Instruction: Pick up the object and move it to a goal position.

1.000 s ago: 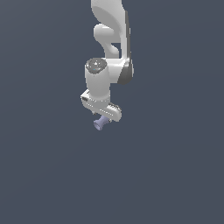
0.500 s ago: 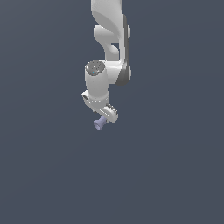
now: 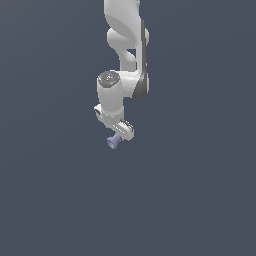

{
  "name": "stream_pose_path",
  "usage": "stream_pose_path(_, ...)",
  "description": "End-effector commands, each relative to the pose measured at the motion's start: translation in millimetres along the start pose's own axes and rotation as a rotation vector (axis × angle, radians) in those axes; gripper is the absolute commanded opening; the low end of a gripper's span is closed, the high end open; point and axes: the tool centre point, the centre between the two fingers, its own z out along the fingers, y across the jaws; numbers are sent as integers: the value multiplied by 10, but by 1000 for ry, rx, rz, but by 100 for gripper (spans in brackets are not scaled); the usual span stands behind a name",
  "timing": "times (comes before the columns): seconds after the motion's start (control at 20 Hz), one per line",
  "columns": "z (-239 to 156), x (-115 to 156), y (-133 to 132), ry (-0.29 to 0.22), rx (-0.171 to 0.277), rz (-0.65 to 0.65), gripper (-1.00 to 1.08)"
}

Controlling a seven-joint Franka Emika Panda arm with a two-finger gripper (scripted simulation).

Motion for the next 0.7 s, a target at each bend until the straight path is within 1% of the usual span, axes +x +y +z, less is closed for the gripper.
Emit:
stream_pose_path(0.0, 74, -4, 5, -1, -1, 1, 100)
stream_pose_path(0.35, 389, -11, 12, 0, -1, 4, 100)
stream_pose_path(0.6, 459, -7, 7, 0, -1, 5, 100)
stream_pose_path(0.65, 459, -7, 7, 0, -1, 5, -100)
